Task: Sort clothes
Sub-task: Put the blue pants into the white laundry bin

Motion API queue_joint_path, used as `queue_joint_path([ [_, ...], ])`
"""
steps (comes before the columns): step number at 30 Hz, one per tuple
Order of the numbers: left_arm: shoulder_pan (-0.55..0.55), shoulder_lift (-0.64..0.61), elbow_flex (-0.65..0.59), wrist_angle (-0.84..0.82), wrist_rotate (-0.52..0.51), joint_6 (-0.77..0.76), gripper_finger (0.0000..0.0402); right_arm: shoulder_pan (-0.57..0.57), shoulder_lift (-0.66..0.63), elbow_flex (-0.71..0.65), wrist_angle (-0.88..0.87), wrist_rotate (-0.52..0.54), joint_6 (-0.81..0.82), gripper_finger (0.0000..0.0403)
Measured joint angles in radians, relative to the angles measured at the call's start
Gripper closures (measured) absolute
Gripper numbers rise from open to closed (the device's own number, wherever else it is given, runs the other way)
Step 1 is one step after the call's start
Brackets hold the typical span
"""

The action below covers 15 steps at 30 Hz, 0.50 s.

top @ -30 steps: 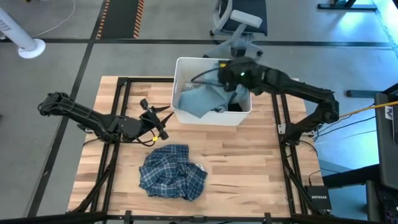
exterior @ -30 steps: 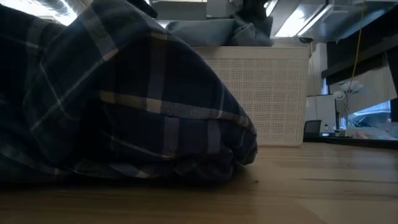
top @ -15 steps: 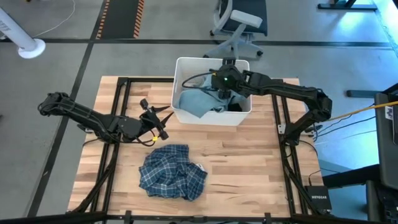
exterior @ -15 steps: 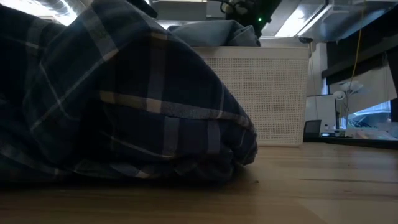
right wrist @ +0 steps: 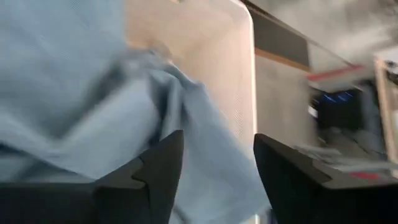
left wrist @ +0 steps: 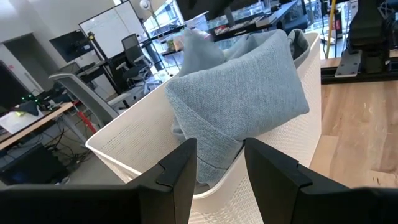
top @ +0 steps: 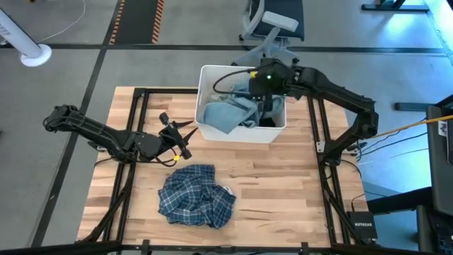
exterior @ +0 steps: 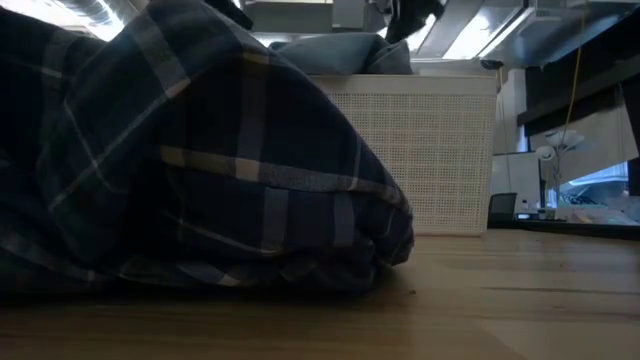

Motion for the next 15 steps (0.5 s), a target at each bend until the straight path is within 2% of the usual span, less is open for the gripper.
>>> queue_joint_path([
  [3, 0.000, 0.000, 0.000, 0.000, 0.000, 0.000, 0.0270, 0.011, 0.000, 0.055, -0.033, -0.119, 0.032, 0.0178],
  [7, 0.000, 0.000, 0.000, 0.000, 0.000, -0.003, 0.0270, 0.067, 0.000, 0.050, 0.019, -0.277, 0.039, 0.0174],
  [10, 0.000, 0.000, 0.000, 0.001, 0.000, -0.003, 0.0270, 0.144, 0.008, 0.008, 0.084, -0.314, 0.013, 0.0173],
  [15, 0.000, 0.000, 0.000, 0.001, 0.001, -0.002, 0.0270, 0.277, 0.031, -0.075, 0.205, -0.317, -0.049, 0.0173],
])
